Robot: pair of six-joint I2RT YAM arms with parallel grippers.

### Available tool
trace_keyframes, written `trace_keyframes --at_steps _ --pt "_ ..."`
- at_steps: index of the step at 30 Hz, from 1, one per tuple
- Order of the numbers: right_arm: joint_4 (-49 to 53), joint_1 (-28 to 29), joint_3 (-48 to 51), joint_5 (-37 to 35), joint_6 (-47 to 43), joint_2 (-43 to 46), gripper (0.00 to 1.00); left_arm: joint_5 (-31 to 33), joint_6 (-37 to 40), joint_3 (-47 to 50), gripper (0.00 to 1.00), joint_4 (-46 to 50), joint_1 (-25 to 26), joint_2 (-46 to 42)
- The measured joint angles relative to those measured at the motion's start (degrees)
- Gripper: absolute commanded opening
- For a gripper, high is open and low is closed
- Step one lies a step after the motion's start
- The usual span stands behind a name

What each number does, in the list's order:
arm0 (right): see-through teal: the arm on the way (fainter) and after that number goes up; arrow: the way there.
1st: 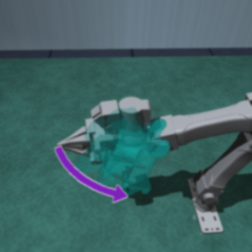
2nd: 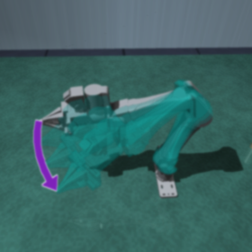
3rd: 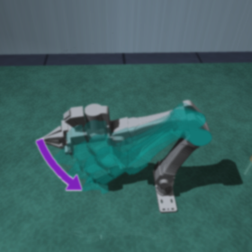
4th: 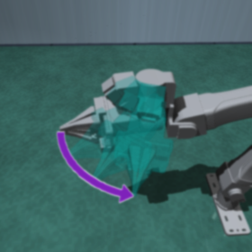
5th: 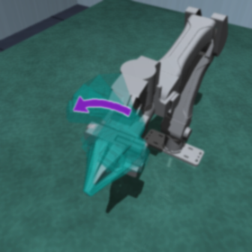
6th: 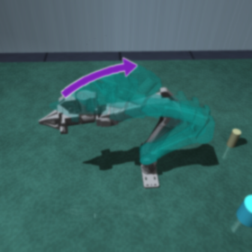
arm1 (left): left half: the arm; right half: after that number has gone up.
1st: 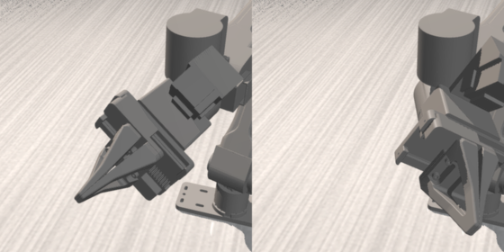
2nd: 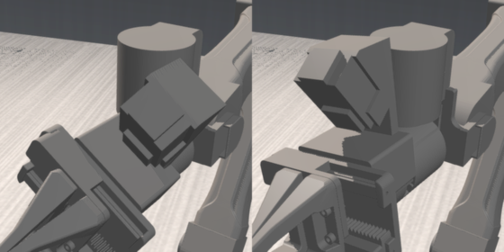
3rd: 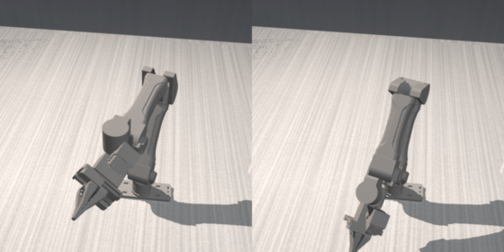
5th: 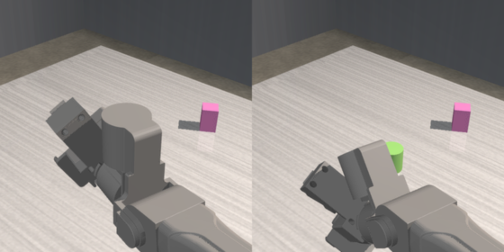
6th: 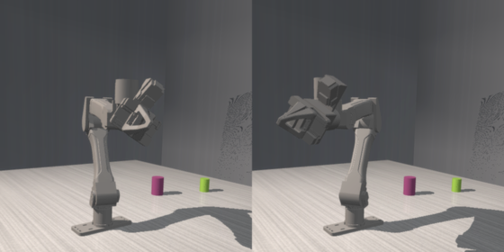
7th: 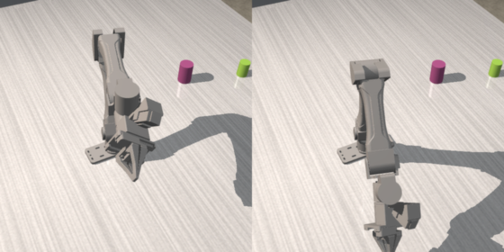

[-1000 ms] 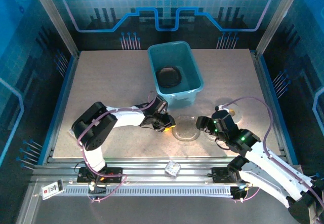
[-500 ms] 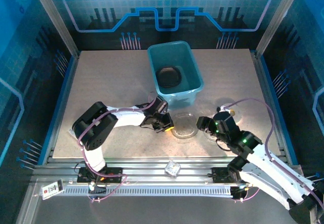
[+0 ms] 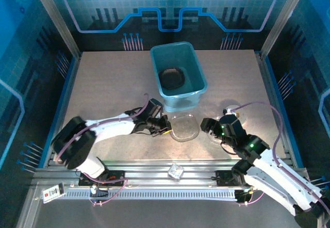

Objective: Place the plates into the plastic bin on the countertop

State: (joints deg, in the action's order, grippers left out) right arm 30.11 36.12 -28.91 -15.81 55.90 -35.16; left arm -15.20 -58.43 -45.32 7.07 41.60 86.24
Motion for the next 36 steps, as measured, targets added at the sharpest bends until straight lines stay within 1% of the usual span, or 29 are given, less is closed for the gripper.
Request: trace_keyframes --at_steps 3,7,10,13,15,17,22,27,30,36 --pt "0.8 0.3 -1.2 0.0 0.0 0.5 0.89 2.4 1.6 0.9 0.00 3.4 0.0 -6.7" --pt "1.4 0.6 -4.0 0.0 -0.8 0.2 0.99 5.5 4.3 1.4 0.00 8.3 -0.9 -13.9" --pt "1.7 1.7 -6.4 0.3 -2.8 -1.1 1.00 6.9 6.0 2.3 0.00 11.5 -3.9 -18.2" --pt "2.1 3.0 -9.8 0.3 -4.5 -4.1 1.00 7.9 7.6 3.3 0.00 14.5 -8.2 -22.4" --pt "2.2 4.6 -12.0 0.1 -5.4 -6.6 1.00 8.5 8.5 3.4 0.00 16.3 -10.8 -25.0" --pt "1.6 6.4 -13.7 0.0 -6.3 -8.9 1.00 8.9 9.5 3.3 0.00 17.4 -12.2 -27.0" --pt "-1.6 9.5 -17.6 1.7 -7.3 -13.9 1.00 9.9 12.4 -0.7 0.00 22.6 -12.8 -28.2" --pt "-5.7 11.5 -19.7 3.4 -7.2 -16.1 1.00 10.1 15.0 -5.6 0.00 23.7 -12.8 -30.1" --pt "-7.0 11.6 -19.8 3.9 -6.5 -16.5 0.97 10.8 15.9 -7.9 0.00 24.9 -12.8 -31.3" --pt "-9.4 11.6 -19.8 5.0 -4.7 -17.5 0.89 12.5 16.5 -8.0 0.00 26.0 -12.8 -32.0"
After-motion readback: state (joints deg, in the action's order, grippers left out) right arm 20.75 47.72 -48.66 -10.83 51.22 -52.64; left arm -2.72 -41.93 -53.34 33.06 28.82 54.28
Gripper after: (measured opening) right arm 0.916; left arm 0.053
